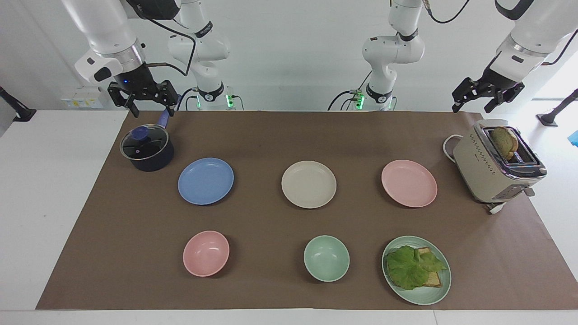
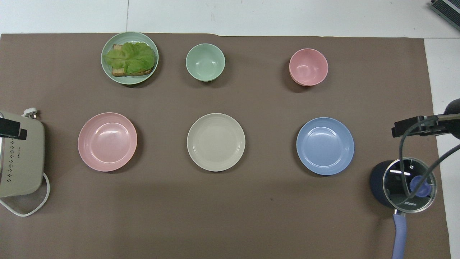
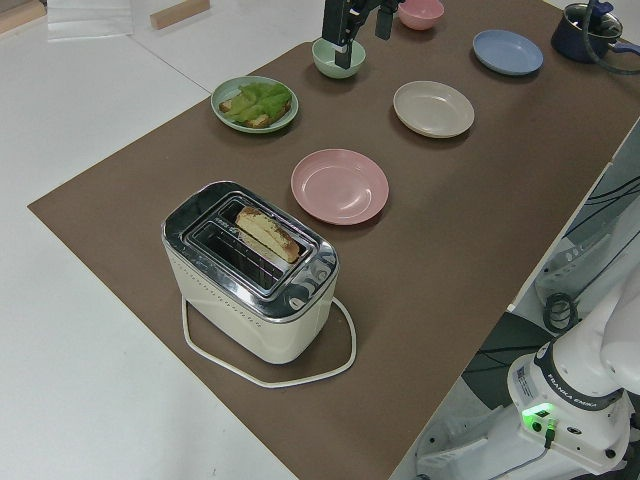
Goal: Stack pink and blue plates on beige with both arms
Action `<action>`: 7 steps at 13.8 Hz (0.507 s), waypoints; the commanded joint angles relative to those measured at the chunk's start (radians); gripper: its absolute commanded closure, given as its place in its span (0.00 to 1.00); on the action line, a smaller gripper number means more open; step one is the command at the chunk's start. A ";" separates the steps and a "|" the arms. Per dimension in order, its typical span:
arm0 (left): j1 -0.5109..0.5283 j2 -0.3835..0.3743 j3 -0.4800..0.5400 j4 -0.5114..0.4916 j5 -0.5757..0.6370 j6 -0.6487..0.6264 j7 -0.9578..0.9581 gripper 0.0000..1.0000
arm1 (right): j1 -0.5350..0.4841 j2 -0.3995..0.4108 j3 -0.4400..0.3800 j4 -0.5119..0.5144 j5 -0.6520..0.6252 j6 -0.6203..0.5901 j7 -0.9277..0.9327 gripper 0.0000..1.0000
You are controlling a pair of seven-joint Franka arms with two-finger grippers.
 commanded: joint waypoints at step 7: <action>-0.002 -0.037 0.003 -0.199 0.009 0.163 0.001 0.00 | -0.013 -0.019 0.006 -0.021 0.008 0.015 0.019 0.00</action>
